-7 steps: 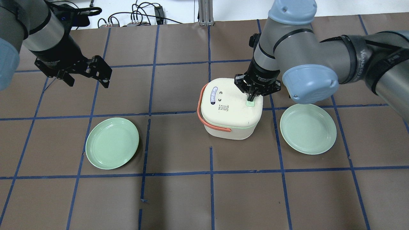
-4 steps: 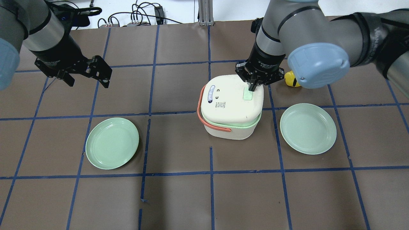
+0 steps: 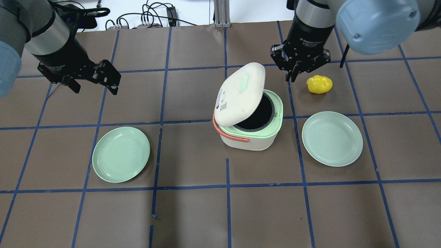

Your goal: Press rice cooker button

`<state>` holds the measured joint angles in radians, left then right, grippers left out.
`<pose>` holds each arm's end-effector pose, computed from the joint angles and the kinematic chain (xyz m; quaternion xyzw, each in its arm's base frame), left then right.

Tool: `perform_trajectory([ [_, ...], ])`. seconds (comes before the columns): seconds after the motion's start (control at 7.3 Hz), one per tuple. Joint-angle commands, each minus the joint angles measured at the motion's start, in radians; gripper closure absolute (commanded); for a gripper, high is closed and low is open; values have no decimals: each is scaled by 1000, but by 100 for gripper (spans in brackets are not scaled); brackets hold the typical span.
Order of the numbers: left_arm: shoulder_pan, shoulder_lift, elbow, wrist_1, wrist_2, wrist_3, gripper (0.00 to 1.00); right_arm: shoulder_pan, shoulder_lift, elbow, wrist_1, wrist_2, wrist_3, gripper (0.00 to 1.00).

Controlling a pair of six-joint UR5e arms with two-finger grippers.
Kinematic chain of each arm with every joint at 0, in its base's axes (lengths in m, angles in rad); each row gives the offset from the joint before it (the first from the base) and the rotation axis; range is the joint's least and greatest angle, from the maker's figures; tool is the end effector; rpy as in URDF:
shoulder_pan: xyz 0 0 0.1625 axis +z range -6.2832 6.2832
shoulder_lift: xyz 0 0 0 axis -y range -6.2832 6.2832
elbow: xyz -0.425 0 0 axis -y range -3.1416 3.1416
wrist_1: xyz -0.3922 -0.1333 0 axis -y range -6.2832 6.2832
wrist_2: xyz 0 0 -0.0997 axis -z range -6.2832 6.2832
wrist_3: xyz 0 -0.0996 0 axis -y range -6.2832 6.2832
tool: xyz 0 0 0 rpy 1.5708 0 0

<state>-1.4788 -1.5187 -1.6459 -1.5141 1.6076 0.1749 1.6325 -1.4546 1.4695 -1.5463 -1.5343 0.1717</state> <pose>-0.0856 -0.4829 0.4818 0.0411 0.9988 -0.0142 0.0205 0.1698 -0.5277 0.4754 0.0553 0.9981 0.0217 0.0158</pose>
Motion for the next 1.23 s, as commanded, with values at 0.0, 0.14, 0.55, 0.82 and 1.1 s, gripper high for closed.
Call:
perform_trajectory([
  [0.0, 0, 0, 0, 0, 0, 0, 0, -23, -12, 6, 29, -20, -35, 29],
  [0.14, 0, 0, 0, 0, 0, 0, 0, -22, -10, 2, 14, -15, -35, 12],
  [0.55, 0, 0, 0, 0, 0, 0, 0, -42, -18, -9, 12, -18, -140, 2],
  [0.82, 0, 0, 0, 0, 0, 0, 0, -53, -19, -2, 17, -7, -147, 1],
  [1.1, 0, 0, 0, 0, 0, 0, 0, -49, -21, -8, 15, -18, -130, 1],
])
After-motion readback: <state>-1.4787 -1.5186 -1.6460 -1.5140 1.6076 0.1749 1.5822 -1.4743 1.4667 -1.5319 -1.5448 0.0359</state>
